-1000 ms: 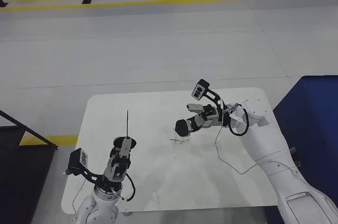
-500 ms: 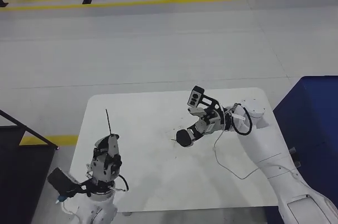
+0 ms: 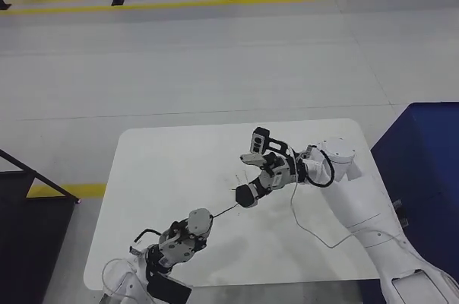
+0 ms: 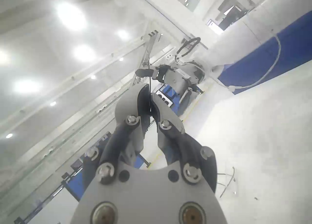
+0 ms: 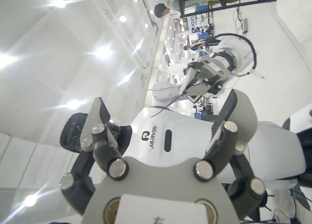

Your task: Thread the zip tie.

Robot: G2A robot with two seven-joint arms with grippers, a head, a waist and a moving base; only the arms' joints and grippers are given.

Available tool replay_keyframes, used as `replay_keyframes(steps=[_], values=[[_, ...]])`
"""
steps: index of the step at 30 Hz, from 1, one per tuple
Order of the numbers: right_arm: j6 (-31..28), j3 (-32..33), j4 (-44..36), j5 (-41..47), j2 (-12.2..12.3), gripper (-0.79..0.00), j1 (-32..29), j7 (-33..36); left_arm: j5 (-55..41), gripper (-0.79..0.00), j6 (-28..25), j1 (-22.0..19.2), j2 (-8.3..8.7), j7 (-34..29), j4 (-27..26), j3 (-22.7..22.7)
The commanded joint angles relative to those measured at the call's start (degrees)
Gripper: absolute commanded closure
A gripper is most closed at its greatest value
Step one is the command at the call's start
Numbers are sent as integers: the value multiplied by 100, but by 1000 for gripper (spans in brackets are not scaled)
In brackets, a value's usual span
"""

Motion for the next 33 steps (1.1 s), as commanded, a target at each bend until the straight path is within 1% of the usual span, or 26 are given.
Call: replay_keyframes(steps=[1,5,8,9,10,11,12,13,14,15,16,19,22,24,29,33], values=[[49,-21,-55,-102,21,-785,-24,39,561,0,198,55,13,-373,-63,15],[4,-35,-179,-264,62,-785,-64,107,1451,0,416,175,46,-1086,-258,-34],[-43,-2,-257,-296,91,-785,-107,114,1533,0,275,226,66,-1205,-338,-5],[-38,4,-277,-314,99,-662,-121,86,1616,0,254,240,76,-1266,-349,-31],[-23,-4,-295,-346,106,-505,-130,67,1756,0,248,254,86,-1339,-370,-43],[-13,-23,-312,-367,111,-446,-139,67,1805,0,246,272,91,-1394,-384,-26],[-8,-52,-323,-396,114,-428,-144,68,1830,0,216,279,95,-1435,-382,-6],[-12,-78,-326,-426,115,-391,-143,48,1864,0,190,274,101,-1455,-385,11],[-23,-103,-325,-465,116,-379,-134,18,1871,0,188,269,105,-1472,-385,26],[-39,-128,-319,-509,117,-342,-126,-16,1870,0,181,269,108,-1479,-383,47],[-49,-151,-314,-538,118,-326,-118,-39,1877,0,175,271,113,-1476,-387,69],[-54,-213,-305,-576,119,-317,-98,-56,1910,0,187,276,126,-1511,-389,112],[-56,-264,-293,-601,122,-280,-72,-67,1865,0,169,287,139,-1470,-411,174],[-62,-315,-301,-694,125,-289,-47,-99,1859,0,204,282,148,-1474,-424,183],[-67,-430,-343,-839,136,-274,-20,-76,1863,0,253,241,160,-1561,-396,267],[-57,-483,-366,-891,150,-243,-14,-25,1855,0,270,228,178,-1613,-403,269]])
